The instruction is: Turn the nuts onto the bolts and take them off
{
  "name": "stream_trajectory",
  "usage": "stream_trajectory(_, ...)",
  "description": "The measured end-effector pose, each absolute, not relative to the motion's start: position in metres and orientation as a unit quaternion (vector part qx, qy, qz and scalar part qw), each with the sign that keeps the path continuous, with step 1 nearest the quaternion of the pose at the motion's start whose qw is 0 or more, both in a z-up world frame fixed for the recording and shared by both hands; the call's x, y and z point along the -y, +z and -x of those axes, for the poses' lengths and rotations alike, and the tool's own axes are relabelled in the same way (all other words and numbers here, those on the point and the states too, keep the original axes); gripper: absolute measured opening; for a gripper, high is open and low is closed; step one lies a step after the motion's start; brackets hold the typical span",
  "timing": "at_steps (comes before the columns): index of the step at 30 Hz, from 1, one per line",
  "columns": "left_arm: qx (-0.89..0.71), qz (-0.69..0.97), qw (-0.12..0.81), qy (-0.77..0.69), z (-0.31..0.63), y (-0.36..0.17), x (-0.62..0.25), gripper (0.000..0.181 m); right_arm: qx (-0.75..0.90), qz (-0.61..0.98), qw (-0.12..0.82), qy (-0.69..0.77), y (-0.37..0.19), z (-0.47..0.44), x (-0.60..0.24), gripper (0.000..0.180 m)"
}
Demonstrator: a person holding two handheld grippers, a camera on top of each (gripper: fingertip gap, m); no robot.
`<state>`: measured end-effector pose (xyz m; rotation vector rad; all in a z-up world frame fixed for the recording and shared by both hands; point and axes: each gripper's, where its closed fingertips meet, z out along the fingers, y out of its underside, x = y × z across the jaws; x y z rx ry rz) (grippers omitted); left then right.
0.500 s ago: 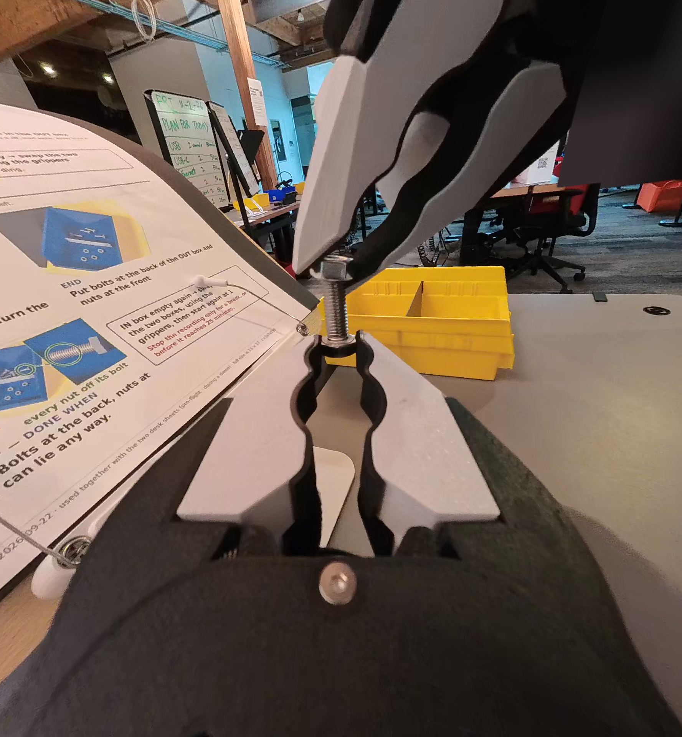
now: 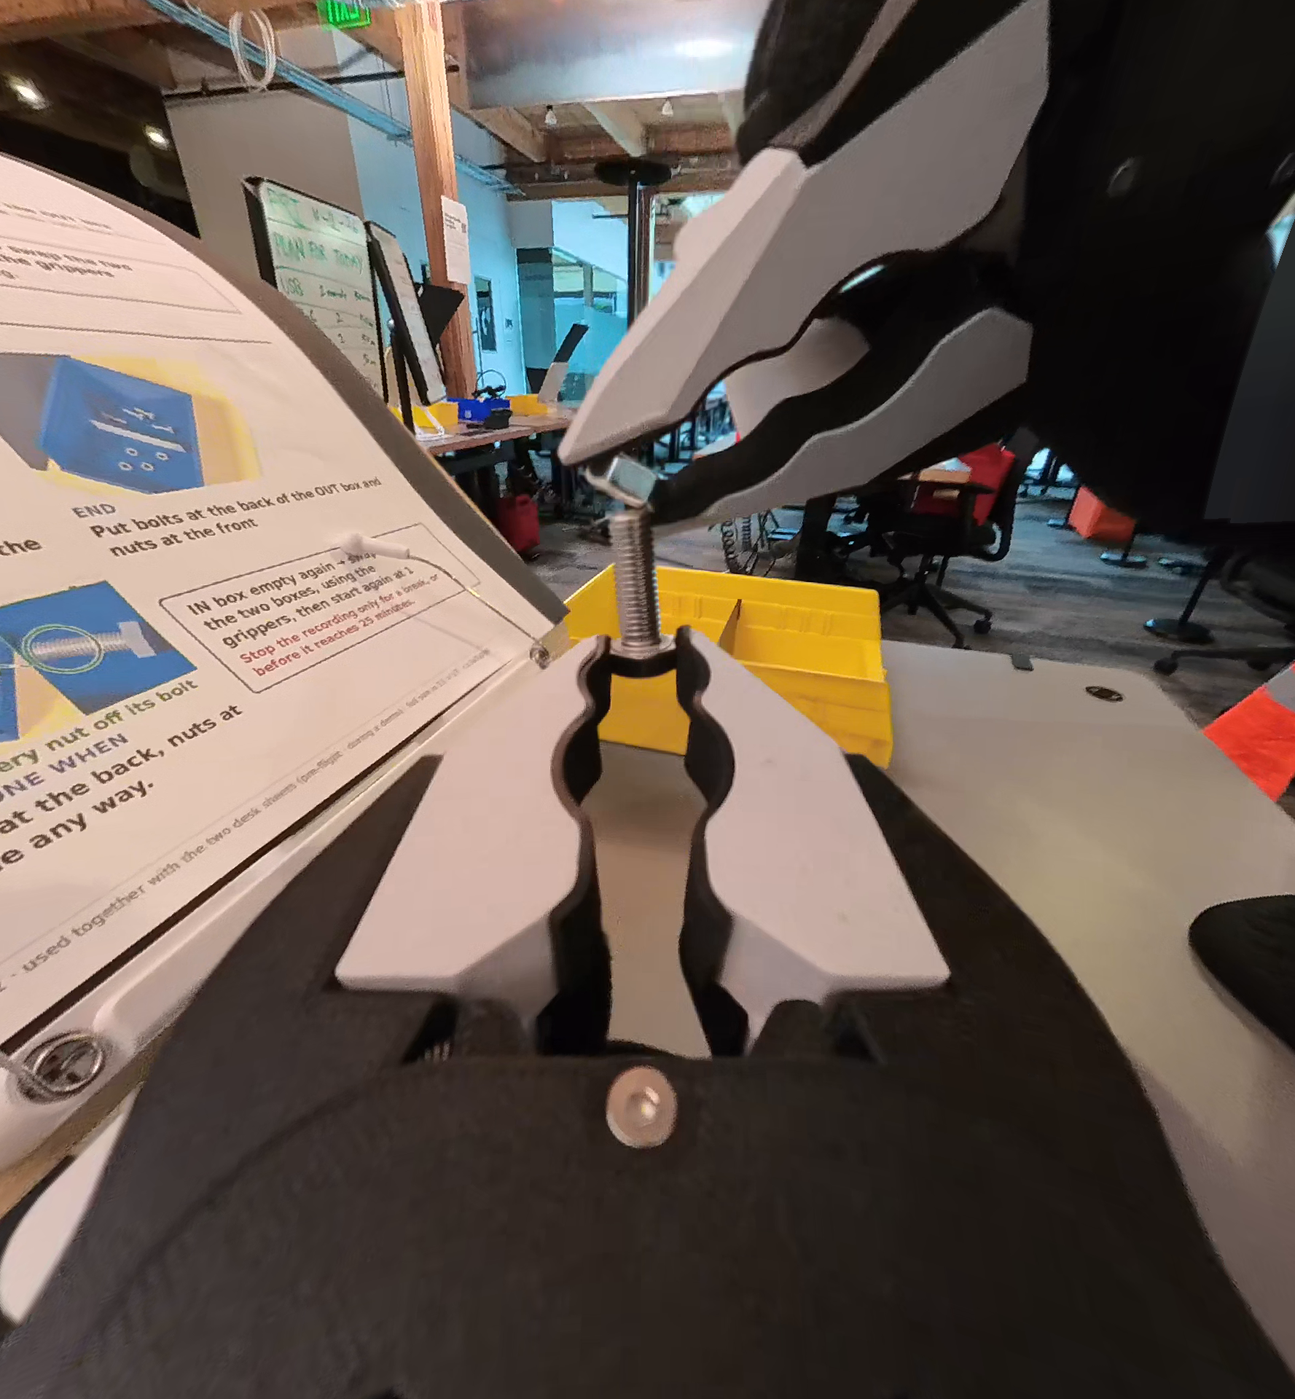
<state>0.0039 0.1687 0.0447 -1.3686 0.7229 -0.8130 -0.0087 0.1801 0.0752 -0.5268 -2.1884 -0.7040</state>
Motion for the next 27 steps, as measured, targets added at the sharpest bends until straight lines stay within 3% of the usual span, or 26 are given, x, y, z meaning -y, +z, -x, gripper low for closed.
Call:
stream_trajectory(5, -0.318, 0.598, 0.647, -0.35, 0.001, 0.05, -0.167, 0.015, 0.813, 0.35, 0.395, -0.247, 0.089, -0.042, -0.199, 0.016)
stream_trajectory(9, -0.318, 0.599, 0.651, -0.34, 0.006, 0.052, -0.168, 0.015, 0.755, 0.522, 0.336, -0.209, 0.065, -0.142, -0.224, 0.016)
stream_trajectory(17, -0.341, 0.598, 0.652, -0.319, -0.001, 0.057, -0.16, 0.015, 0.644, 0.726, 0.19, -0.152, -0.061, -0.308, -0.237, 0.016)
stream_trajectory(23, -0.341, 0.604, 0.648, -0.315, -0.002, 0.052, -0.163, 0.015, 0.608, 0.779, 0.099, -0.121, -0.147, -0.361, -0.235, 0.016)
stream_trajectory(27, -0.342, 0.606, 0.645, -0.316, -0.004, 0.049, -0.164, 0.015, 0.601, 0.789, 0.084, -0.102, -0.172, -0.367, -0.236, 0.016)
